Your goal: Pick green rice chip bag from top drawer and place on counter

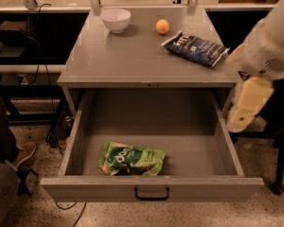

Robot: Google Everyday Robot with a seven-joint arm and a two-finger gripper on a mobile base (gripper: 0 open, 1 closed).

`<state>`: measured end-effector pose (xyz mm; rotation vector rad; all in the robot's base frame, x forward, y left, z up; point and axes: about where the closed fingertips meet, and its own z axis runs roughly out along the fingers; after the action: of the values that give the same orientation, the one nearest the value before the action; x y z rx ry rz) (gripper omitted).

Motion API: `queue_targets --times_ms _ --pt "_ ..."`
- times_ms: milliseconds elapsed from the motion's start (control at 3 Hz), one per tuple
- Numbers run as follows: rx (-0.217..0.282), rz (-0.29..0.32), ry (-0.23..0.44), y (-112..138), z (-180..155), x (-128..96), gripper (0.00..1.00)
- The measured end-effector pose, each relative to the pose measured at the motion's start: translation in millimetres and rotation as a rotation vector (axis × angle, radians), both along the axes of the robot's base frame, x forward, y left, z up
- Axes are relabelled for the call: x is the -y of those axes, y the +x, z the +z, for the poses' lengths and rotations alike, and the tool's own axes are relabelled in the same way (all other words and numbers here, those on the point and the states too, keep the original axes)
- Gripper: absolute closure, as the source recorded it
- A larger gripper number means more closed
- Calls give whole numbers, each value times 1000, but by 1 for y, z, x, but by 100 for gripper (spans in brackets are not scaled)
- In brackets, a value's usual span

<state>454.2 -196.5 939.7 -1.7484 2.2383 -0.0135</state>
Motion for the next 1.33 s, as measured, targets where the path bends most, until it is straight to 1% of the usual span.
queue_targets --times_ms 333,667,1000,1333 --pt "-98 45 48 20 -68 -45 0" --pt "-199 95 108 36 -142 -102 0" --pt "-199 95 108 36 -141 -102 0" --pt "-248 107 189 35 -158 -120 0"
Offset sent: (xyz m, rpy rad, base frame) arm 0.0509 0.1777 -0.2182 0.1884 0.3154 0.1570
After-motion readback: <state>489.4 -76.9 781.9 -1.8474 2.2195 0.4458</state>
